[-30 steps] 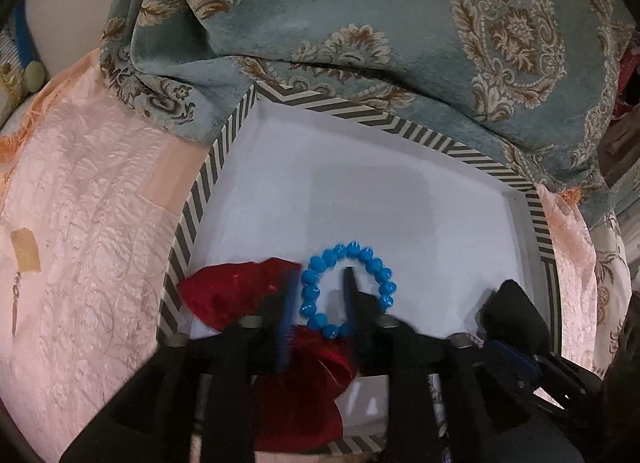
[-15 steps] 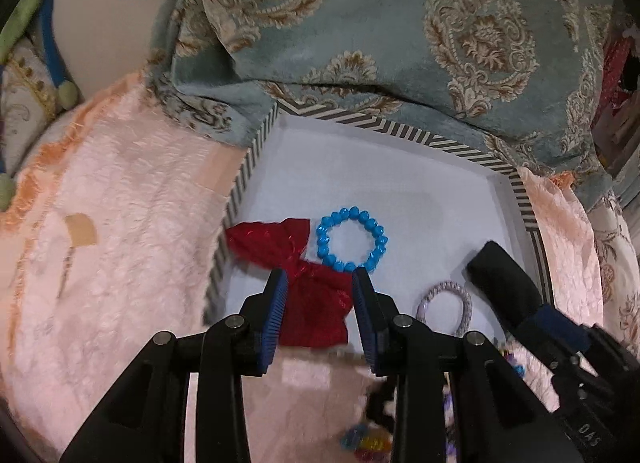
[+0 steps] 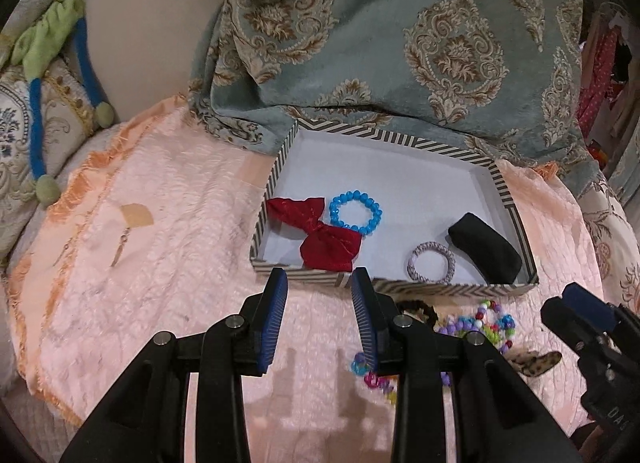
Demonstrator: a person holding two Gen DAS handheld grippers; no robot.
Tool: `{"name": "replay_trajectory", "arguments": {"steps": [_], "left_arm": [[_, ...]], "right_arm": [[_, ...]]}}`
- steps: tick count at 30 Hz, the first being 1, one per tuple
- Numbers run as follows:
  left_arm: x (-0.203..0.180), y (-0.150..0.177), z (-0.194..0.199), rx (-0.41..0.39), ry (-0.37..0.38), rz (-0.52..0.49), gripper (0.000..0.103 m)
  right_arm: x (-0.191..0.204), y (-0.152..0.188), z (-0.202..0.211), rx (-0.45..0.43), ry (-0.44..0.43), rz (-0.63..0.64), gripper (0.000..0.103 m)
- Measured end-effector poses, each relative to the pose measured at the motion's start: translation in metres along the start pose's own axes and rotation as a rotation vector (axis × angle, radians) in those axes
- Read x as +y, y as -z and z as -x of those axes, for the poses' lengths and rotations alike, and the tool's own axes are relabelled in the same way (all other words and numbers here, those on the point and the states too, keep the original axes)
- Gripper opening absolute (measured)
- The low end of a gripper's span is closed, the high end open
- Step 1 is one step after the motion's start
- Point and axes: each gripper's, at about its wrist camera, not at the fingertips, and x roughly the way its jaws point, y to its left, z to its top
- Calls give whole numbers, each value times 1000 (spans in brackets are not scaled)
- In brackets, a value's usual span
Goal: Organize jewelry
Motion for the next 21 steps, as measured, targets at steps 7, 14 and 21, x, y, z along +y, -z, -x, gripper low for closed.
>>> {"name": "replay_trajectory", "arguments": {"steps": [7, 14, 21], "left_arm": [[-5, 12, 27, -42, -4, 1, 17], [-14, 21, 48, -75, -5, -18, 17], [-24, 26, 62, -100, -4, -46, 17]], "right_arm": [[0, 11, 23, -19, 15, -1, 51], [-2, 19, 45, -41, 26, -3, 55], [-2, 23, 59, -56, 35, 11, 56]]}}
